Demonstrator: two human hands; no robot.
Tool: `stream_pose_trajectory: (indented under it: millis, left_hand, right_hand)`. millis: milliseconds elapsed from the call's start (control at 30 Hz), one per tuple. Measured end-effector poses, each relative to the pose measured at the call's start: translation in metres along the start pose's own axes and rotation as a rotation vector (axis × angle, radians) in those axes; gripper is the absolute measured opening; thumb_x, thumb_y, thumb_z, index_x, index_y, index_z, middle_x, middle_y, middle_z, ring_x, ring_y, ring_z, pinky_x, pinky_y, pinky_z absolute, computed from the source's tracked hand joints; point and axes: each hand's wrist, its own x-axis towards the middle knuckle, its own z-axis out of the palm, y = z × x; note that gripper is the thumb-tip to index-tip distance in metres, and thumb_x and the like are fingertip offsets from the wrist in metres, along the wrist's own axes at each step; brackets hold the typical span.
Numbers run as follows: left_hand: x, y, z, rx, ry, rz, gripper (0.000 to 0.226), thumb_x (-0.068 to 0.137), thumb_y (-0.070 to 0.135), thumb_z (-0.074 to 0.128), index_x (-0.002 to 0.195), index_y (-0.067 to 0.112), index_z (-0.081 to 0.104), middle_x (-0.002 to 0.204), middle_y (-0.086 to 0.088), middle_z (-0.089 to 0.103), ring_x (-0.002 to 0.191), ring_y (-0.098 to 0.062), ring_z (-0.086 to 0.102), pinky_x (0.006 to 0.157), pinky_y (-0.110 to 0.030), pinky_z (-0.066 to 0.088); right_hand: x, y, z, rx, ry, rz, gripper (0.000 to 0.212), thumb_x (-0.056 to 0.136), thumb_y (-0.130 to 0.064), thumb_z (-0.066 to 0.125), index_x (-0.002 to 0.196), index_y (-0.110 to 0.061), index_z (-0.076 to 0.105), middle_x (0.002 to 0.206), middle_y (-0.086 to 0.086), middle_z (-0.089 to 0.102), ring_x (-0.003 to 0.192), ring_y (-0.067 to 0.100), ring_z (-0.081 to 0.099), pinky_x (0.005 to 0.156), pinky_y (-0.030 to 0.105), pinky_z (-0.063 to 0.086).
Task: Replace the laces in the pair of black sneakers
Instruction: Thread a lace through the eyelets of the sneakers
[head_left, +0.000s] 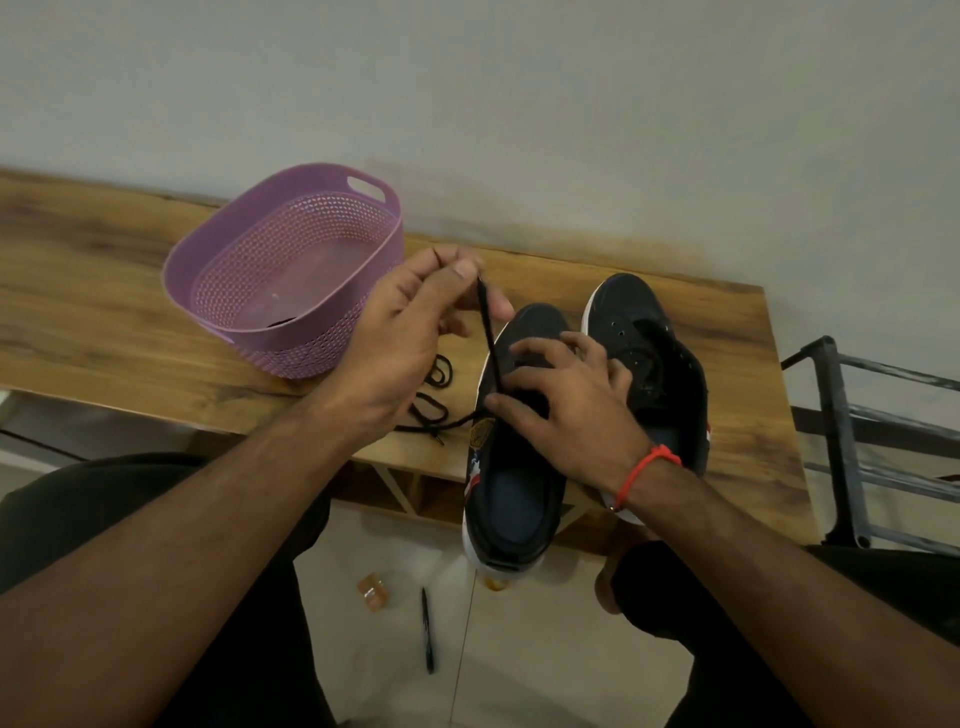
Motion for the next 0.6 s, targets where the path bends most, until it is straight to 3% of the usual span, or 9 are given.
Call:
stream_pose_trajectory:
  millis: [67,133,200,267,333,467,533,600]
  left_hand:
    - [0.003,-0.002,-0.003,-0.047,0.062,-0.048,0.017,0.104,0.025,0.046,0.099,0.024,0.061,0.087,0.002,0.073,0.089,-0.014,0.067,0.078,-0.033,0.044]
    - [0.004,-0.005,-0.006,0.105,0.100,-0.190,0.018,0.105,0.022,0.047,0.101,0.026,0.065,0.094,0.003,0.075,0.094,-0.016,0.069,0.081,-0.035,0.043]
    - [0.000,-0.009,-0.008,0.301,-0.015,-0.272,0.022,0.104,0.015,0.052,0.102,0.029,0.069,0.100,0.012,0.075,0.100,-0.009,0.069,0.082,-0.024,0.046]
    - [-0.006,-0.011,-0.004,0.386,-0.209,-0.281,0.022,0.101,0.010,0.058,0.101,0.027,0.073,0.095,0.019,0.075,0.095,0.003,0.068,0.076,-0.013,0.048]
    - [-0.007,-0.011,0.000,0.426,-0.321,-0.261,0.019,0.100,0.008,0.060,0.102,0.018,0.076,0.097,0.013,0.077,0.096,0.000,0.069,0.078,-0.015,0.051]
    - [-0.001,-0.007,-0.005,0.356,-0.382,-0.261,0.023,0.098,0.006,0.062,0.115,0.016,0.074,0.110,0.002,0.077,0.113,-0.012,0.069,0.106,-0.036,0.049]
    - [-0.001,-0.007,-0.007,0.356,-0.413,-0.284,0.025,0.096,0.009,0.066,0.119,0.016,0.072,0.108,0.003,0.078,0.112,-0.011,0.070,0.104,-0.034,0.051]
    - [-0.001,-0.007,-0.005,0.374,-0.332,-0.183,0.020,0.095,0.011,0.067,0.114,0.012,0.074,0.103,0.000,0.078,0.105,-0.011,0.072,0.096,-0.030,0.053]
  right_hand:
    - [0.001,-0.002,0.000,0.072,0.103,-0.028,0.025,0.094,-0.055,0.055,0.105,-0.038,0.071,0.141,-0.019,0.045,0.141,0.022,0.016,0.111,0.051,0.013]
    - [0.000,-0.006,-0.004,0.182,0.249,-0.048,0.024,0.093,-0.053,0.058,0.102,-0.036,0.073,0.128,-0.015,0.049,0.131,0.021,0.027,0.105,0.048,0.020]
    - [-0.001,-0.010,-0.012,0.245,0.385,-0.104,0.028,0.091,-0.056,0.057,0.102,-0.036,0.073,0.115,-0.013,0.049,0.118,0.018,0.034,0.096,0.044,0.027]
    - [0.000,-0.014,-0.016,0.260,0.461,-0.148,0.033,0.091,-0.057,0.054,0.101,-0.033,0.074,0.107,-0.012,0.047,0.109,0.018,0.037,0.090,0.043,0.033]
    - [0.001,-0.013,-0.017,0.285,0.453,-0.128,0.036,0.091,-0.058,0.050,0.099,-0.031,0.073,0.103,-0.012,0.047,0.104,0.018,0.040,0.088,0.046,0.038]
    - [0.006,0.005,-0.009,0.382,0.440,-0.046,0.030,0.093,-0.057,0.047,0.088,-0.033,0.064,0.097,-0.012,0.055,0.099,0.021,0.051,0.089,0.052,0.042]
    - [0.009,0.011,-0.009,0.428,0.432,-0.034,0.035,0.093,-0.058,0.047,0.088,-0.030,0.066,0.096,-0.009,0.061,0.100,0.022,0.055,0.092,0.050,0.042]
    - [0.012,0.010,-0.009,0.467,0.370,-0.055,0.033,0.093,-0.062,0.047,0.094,-0.036,0.068,0.099,-0.010,0.065,0.103,0.019,0.056,0.097,0.044,0.040]
